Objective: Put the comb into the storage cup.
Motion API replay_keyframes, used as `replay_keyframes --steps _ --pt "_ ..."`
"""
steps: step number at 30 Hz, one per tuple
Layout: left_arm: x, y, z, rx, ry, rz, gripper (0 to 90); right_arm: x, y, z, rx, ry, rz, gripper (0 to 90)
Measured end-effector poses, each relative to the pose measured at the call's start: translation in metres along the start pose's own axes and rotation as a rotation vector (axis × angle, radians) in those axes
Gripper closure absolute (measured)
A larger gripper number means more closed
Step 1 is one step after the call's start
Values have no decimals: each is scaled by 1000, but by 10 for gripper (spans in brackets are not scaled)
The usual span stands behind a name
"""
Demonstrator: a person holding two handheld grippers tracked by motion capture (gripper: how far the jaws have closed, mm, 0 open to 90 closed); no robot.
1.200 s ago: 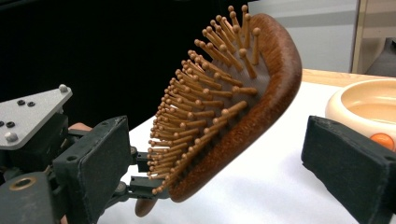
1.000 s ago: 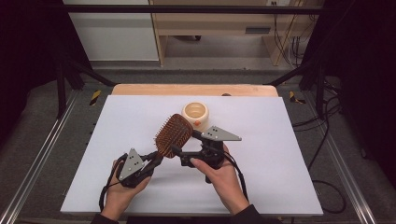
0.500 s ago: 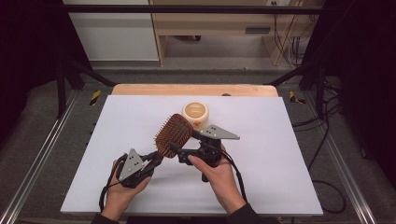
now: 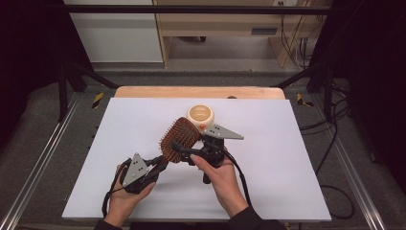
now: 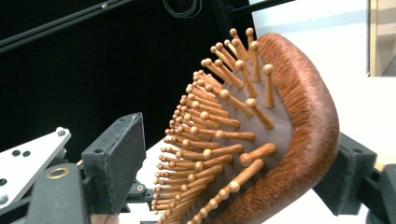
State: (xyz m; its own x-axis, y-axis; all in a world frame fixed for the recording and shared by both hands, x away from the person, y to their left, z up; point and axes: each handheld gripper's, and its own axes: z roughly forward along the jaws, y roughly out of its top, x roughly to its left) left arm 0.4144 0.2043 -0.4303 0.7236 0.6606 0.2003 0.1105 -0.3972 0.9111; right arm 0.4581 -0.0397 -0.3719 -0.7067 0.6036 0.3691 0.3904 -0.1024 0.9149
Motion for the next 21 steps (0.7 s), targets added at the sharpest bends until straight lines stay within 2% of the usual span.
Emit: replay_keyframes --steps 21 --pt "0 0 -1 -12 -7 4 726 -3 4 -1 -21 18 29 325"
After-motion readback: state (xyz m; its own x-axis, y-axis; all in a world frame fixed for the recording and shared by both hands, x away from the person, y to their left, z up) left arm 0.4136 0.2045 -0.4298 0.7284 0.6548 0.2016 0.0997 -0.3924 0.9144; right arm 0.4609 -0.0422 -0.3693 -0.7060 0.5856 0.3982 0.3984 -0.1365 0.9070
